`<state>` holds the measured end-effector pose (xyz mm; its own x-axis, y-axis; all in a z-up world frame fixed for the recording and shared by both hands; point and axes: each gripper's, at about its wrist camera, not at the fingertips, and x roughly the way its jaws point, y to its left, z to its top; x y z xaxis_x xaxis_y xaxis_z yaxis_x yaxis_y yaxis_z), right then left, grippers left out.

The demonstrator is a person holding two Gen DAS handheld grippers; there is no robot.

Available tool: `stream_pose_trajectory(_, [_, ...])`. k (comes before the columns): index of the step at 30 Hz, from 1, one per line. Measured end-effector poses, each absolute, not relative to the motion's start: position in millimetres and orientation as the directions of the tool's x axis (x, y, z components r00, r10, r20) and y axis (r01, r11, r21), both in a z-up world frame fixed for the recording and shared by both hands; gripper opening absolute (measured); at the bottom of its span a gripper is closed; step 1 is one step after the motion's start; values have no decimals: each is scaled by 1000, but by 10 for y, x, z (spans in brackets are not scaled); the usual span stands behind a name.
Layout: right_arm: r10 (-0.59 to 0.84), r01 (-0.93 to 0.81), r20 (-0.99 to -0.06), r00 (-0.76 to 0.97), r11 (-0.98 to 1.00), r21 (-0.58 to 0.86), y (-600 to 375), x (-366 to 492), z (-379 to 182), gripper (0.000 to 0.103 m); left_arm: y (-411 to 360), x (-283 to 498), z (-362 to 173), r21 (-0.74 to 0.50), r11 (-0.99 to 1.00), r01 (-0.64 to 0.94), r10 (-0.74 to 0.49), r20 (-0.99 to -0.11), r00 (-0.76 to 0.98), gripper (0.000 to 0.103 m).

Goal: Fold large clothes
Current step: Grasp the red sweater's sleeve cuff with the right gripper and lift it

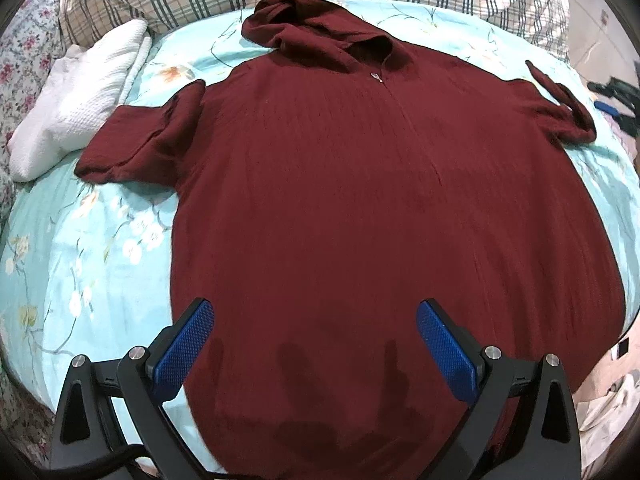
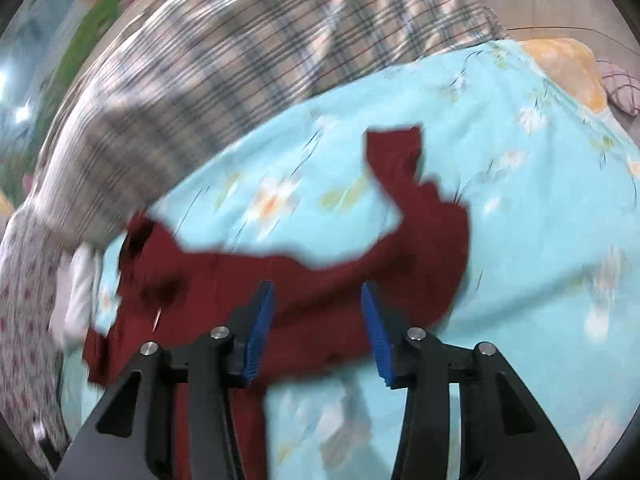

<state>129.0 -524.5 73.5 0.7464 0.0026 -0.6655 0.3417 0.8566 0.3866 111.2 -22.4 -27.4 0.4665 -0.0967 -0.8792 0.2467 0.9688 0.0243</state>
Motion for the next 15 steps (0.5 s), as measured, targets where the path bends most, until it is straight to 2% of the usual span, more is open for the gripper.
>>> stream_pose_trajectory(5, [-46, 435, -684, 728, 802, 409, -6008, 1940, 580, 45, -315, 1363, -345, 35, 971, 236, -76, -893, 443, 102])
stream_pose_trajectory(7, [-77, 468, -715, 694, 804, 368, -6200, 2203, 466, 45, -350, 1463, -396, 40, 972, 231, -64, -901, 428, 102])
stream_pose_trajectory(10, [-48, 476, -739, 672, 792, 382, -6388, 2491, 273, 45, -406, 1593, -459, 48, 973, 225, -50, -910, 411, 102])
stream_pose_trajectory(14, [3, 452, -752, 659, 797, 400, -6426, 2654, 169, 29, -462, 1717, -532, 39, 973, 228, -57, -916, 397, 102])
stream_pose_trajectory(15, [10, 438, -758, 653, 811, 388, -6387, 2681, 170, 19, -487, 1737, -561, 39, 972, 233, -57, -918, 392, 102])
